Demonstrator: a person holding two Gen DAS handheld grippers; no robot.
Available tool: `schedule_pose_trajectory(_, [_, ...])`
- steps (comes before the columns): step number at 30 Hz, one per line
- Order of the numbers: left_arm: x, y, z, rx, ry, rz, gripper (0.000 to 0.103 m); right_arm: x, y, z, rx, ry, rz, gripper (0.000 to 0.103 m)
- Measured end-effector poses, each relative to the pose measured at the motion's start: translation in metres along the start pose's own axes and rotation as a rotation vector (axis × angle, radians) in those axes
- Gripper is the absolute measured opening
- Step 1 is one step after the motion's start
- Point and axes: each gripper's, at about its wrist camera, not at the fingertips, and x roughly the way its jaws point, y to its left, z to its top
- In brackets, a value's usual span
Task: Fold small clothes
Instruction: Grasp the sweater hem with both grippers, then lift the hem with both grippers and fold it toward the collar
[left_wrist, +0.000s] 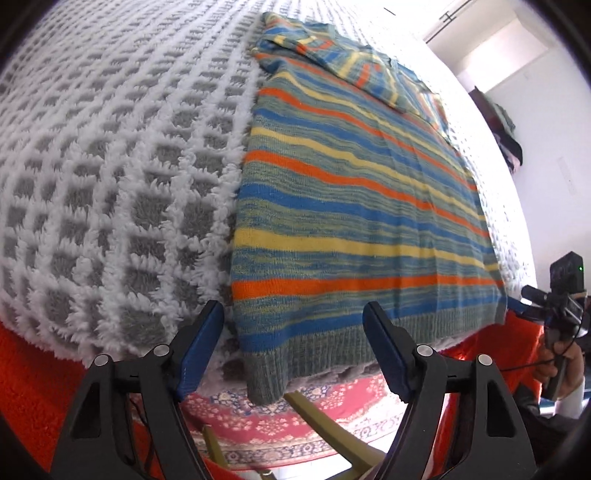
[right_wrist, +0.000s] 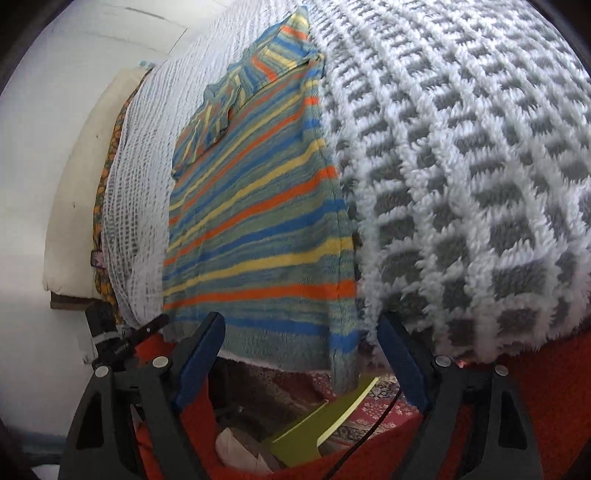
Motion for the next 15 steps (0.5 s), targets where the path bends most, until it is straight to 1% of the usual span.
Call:
schedule_pose_trajectory(2, [0.007, 0.006, 0.001, -0.004, 0.029, 0.013, 0.076, 0.005, 0.004, -0.003, -0.017, 0.004, -0.007, 0.082])
schedule_pose_trajectory(4, [0.011, -0.001, 0.0, 0.016, 0.04, 0.035, 0.076, 0.016, 0.004, -0.003, -0.018, 0.019, -0.025, 0.071])
schedule_pose_trajectory(5, [0.012, -0.003, 0.0, 0.033, 0.045, 0.051, 0.076, 0.025, 0.005, -0.002, -0.026, 0.031, -0.033, 0.06])
schedule_pose_trajectory(6, [0.013, -0.005, 0.001, 0.053, 0.054, 0.063, 0.076, 0.031, 0.008, -0.002, -0.046, 0.036, -0.05, 0.042])
schedule_pose_trajectory(7, [0.013, -0.008, -0.001, 0.066, 0.063, 0.068, 0.076, 0.035, 0.011, -0.001, -0.066, 0.035, -0.068, 0.016])
schedule_pose_trajectory(8, [0.013, -0.008, -0.001, 0.072, 0.07, 0.076, 0.061, 0.037, 0.012, -0.002, -0.072, 0.032, -0.072, 0.01])
schedule_pose_trajectory(9, [0.012, -0.009, -0.003, 0.075, 0.079, 0.089, 0.049, 0.037, 0.014, -0.001, -0.07, 0.024, -0.063, 0.01])
schedule_pose_trajectory(10, [0.012, -0.009, -0.004, 0.074, 0.089, 0.101, 0.021, 0.035, 0.016, -0.002, -0.076, 0.01, -0.063, 0.01])
schedule_pose_trajectory(11, [0.012, -0.013, -0.003, 0.064, 0.09, 0.093, 0.005, 0.033, 0.021, 0.001, -0.09, -0.003, -0.064, 0.01])
schedule_pose_trajectory(12, [0.008, -0.01, -0.003, 0.041, 0.088, 0.057, 0.004, 0.029, 0.025, 0.001, -0.105, -0.014, -0.061, 0.01])
schedule_pose_trajectory(15, [-0.009, -0.006, -0.002, 0.021, 0.057, 0.026, 0.003, 0.014, 0.038, 0.001, -0.164, -0.029, -0.069, 0.01])
